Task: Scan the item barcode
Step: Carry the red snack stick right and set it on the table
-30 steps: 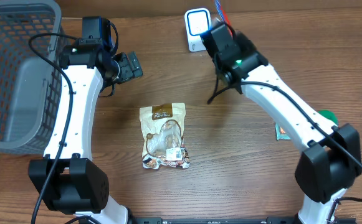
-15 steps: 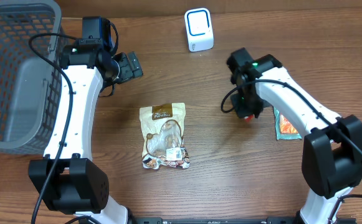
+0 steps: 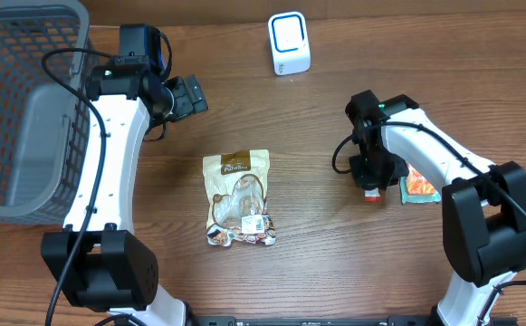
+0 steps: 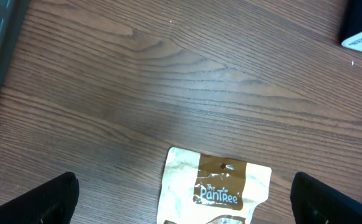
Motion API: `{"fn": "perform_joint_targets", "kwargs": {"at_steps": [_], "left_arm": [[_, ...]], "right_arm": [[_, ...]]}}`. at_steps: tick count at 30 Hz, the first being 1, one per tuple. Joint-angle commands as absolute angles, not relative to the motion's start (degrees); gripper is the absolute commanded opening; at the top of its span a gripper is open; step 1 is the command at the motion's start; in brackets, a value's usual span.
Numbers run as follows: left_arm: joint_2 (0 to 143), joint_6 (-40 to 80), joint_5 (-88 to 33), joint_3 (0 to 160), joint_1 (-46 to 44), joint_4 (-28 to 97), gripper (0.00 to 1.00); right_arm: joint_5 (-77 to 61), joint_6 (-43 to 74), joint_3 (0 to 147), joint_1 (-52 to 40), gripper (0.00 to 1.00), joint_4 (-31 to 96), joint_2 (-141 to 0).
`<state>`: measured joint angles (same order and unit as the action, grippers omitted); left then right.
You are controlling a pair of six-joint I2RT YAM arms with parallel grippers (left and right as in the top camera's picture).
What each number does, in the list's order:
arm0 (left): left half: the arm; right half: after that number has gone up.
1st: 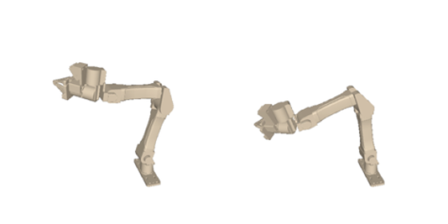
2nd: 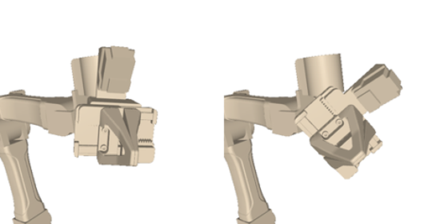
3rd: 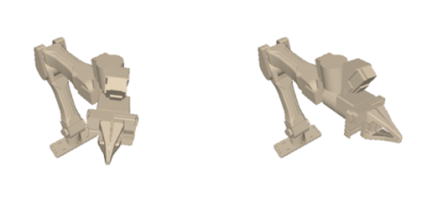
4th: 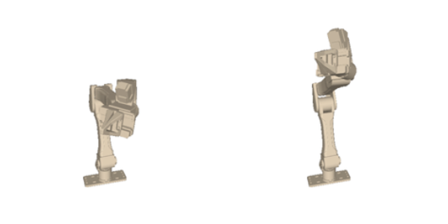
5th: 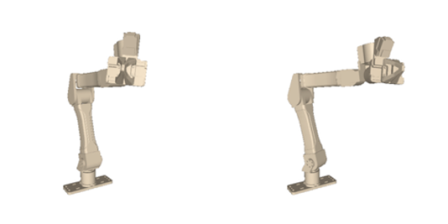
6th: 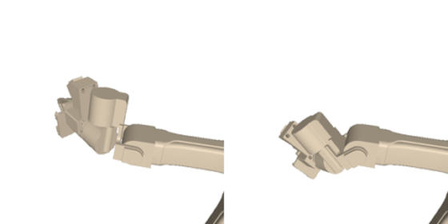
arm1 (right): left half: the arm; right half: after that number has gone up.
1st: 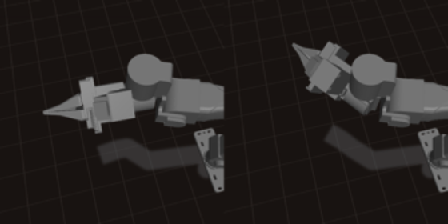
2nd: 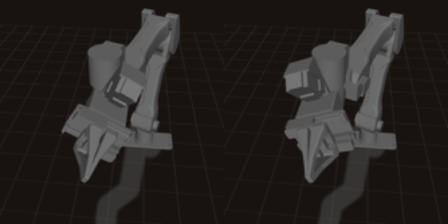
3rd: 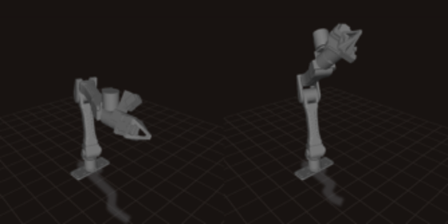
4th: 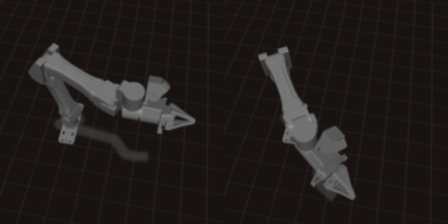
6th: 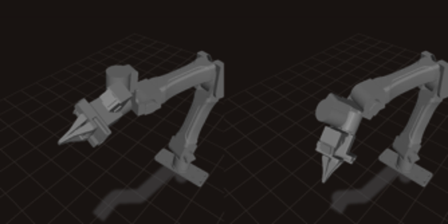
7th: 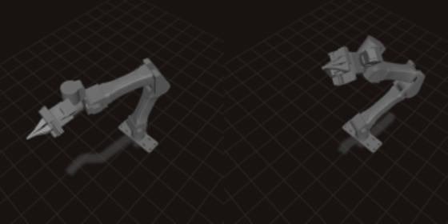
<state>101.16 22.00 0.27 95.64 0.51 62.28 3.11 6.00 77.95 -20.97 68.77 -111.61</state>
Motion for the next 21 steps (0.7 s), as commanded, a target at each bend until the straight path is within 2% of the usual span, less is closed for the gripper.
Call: {"fn": "perform_joint_targets", "kwargs": {"at_steps": [1, 3, 6, 9, 16, 21], "left_arm": [[100.0, 20.8, 0.6, 96.5, 0.7, 62.3, 1.0], [100.0, 20.8, 0.6, 96.5, 0.7, 62.3, 1.0], [100.0, 20.8, 0.6, 96.5, 0.7, 62.3, 1.0], [100.0, 20.8, 0.6, 96.5, 0.7, 62.3, 1.0], [100.0, 20.8, 0.6, 96.5, 0.7, 62.3, 1.0], [100.0, 20.8, 0.6, 96.5, 0.7, 62.3, 1.0]], "right_arm": [[3.6, 6.1, 77.8, -20.5, 0.34, 68.7, -111.2], [4.7, 6.8, 78.3, -20.5, 0.42, 68.9, -111.2], [5.0, 9.1, 80.2, -20.5, 0.45, 69.7, -111.2], [0.4, 12.1, 82.8, -20.6, 0.45, 69.1, -111.2], [-26.1, 12.3, 83.4, -22.5, 0.45, 57.7, -111.2], [-27.7, 18.2, 82.1, -27.6, 0.45, 47.0, -111.2]]}}
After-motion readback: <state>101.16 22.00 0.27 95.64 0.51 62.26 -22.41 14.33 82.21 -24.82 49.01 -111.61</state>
